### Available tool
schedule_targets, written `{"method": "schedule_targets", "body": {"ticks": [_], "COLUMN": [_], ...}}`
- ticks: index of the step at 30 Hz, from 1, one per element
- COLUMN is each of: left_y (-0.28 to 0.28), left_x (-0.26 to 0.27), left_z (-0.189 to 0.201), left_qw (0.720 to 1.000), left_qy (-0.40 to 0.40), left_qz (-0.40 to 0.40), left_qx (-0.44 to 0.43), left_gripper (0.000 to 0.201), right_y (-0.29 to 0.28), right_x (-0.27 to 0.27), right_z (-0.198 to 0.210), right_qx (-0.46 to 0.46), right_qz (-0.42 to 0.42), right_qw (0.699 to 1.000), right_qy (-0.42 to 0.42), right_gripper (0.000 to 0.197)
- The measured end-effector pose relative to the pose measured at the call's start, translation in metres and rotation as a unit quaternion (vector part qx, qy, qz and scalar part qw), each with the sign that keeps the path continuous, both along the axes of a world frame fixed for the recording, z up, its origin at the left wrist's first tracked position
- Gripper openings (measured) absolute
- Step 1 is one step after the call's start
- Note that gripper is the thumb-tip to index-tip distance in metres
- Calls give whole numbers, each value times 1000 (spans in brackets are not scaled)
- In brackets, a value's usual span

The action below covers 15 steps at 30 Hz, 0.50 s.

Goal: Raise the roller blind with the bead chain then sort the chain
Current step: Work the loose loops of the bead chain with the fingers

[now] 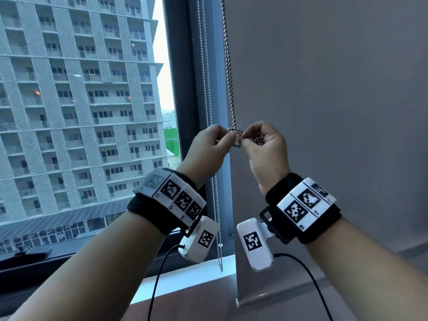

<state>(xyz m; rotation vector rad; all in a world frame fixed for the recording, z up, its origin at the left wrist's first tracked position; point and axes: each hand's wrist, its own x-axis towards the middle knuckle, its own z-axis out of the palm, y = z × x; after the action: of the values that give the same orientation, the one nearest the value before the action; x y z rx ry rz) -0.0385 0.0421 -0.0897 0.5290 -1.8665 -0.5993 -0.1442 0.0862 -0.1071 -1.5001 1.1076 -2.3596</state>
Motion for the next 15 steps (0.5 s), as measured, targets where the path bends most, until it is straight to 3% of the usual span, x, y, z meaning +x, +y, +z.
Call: {"method": "schedule_targets", "body": {"ticks": [3, 7, 12, 15], "left_y": [6, 7, 6, 6], "left_x": [-1, 1, 4, 8], "left_z": [1, 0, 4, 7], "left_qw": [996, 989, 980, 964], "left_qy": [6, 13, -4, -5], "left_qz": [-70, -108, -149, -200], "left_qx": [51, 100, 133, 176], "left_gripper": [20, 21, 23, 20], "right_y": [0, 5, -3, -3], "right_x": [-3, -2, -2, -3], "right_z": [-1, -3, 2, 10], "right_qx": [10, 20, 81, 120], "right_qz": [-73, -89, -75, 14], "right_qw": [995, 988, 973, 974], "right_qy": [68, 122, 204, 189], "right_gripper": [25, 14, 36, 34]}}
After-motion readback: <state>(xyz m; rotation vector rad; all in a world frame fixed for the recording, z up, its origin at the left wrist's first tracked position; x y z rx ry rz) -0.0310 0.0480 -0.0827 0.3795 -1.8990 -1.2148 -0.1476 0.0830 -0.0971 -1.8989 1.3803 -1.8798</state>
